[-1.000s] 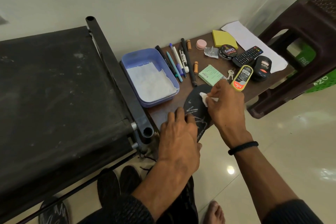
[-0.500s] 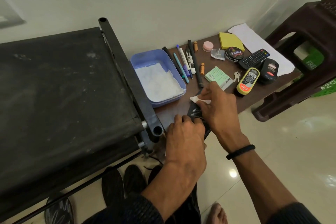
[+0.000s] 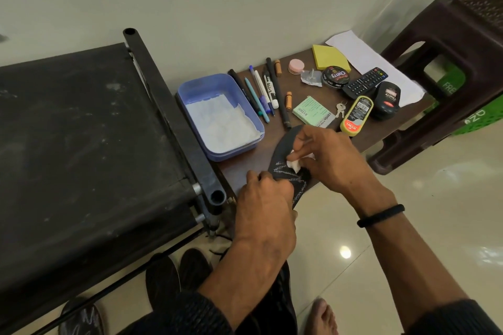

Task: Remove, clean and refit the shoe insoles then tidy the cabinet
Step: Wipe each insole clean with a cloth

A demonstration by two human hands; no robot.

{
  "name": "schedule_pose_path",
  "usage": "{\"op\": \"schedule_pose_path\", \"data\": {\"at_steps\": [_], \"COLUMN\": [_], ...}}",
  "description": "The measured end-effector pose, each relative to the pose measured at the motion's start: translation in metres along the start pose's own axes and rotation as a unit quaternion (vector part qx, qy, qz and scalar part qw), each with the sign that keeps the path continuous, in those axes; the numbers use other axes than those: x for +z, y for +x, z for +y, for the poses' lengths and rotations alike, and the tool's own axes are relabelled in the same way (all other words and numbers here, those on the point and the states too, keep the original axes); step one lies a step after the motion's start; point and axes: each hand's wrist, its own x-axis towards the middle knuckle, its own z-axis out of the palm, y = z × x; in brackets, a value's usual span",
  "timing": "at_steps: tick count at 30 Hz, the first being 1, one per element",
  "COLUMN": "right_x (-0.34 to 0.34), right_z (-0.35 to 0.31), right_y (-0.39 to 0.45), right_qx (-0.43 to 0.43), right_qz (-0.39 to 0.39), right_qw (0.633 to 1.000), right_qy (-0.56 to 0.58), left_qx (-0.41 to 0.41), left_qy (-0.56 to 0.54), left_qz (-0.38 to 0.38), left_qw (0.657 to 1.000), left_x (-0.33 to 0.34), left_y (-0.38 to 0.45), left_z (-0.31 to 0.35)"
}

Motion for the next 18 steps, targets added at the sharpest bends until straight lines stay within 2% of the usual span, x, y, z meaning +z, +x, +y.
{"op": "schedule_pose_path", "data": {"at_steps": [9, 13, 18], "right_x": [-0.021, -0.015, 0.0], "right_z": [0.018, 0.012, 0.005], "right_y": [-0.015, -0.017, -0.01], "right_qx": [0.078, 0.051, 0.041], "right_qz": [-0.046, -0.017, 0.032], "right_qw": [0.996, 0.998, 0.998], "right_qy": [0.013, -0.011, 0.023], "left_qx": [-0.004, 0.001, 0.0], "left_qy": [0.008, 0.025, 0.037], "left_qz": [-0.012, -0.015, -0.016], "left_qw": [1.0, 1.0, 0.999], "left_x": [-0.004, -0.006, -0.006], "left_y": [0.002, 0.002, 0.002], "left_z": [0.001, 0.003, 0.005]}}
